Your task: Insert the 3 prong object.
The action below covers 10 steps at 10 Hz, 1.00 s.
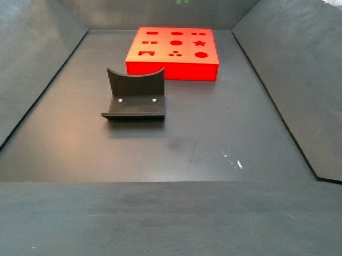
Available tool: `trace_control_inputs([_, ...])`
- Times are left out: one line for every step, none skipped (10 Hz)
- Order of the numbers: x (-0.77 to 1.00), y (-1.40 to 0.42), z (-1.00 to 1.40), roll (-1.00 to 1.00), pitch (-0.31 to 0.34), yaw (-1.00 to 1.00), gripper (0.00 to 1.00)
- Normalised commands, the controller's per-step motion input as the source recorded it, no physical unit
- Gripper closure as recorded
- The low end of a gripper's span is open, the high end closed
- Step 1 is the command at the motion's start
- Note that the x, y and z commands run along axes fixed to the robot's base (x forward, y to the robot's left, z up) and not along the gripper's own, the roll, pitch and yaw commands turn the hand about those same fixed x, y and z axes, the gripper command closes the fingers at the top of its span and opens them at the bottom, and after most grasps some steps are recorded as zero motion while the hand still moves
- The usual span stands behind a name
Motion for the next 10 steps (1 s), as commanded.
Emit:
trace_control_inputs([0.26,0.39,-0.37,0.0,-0.066,-0.24,1.0])
trace_control_inputs([0.29,0.48,-0.41,0.0,-0.026,-0.5,1.0])
trace_control_inputs([0.35,0.37,-0.36,0.0,-0.026,-0.59,1.0])
trace_control_inputs([0.3,0.43,-0.28,0.0,-0.079,-0.55,1.0])
trace_control_inputs([0.35,0.41,-0.25,0.0,-0.076,-0.56,1.0])
trace_control_inputs([0.36,0.39,-0.27,0.0,-0.054,-0.58,1.0])
trace_control_inputs([0.24,0.47,-0.27,0.0,-0.054,-0.55,1.0])
trace_control_inputs([0.0,0.6,-0.24,0.0,-0.063,-0.41,1.0])
trace_control_inputs([0.0,0.63,-0.25,-0.01,-0.081,-0.37,1.0])
trace_control_inputs([0.0,0.42,-0.11,-0.04,-0.067,-0.21,1.0])
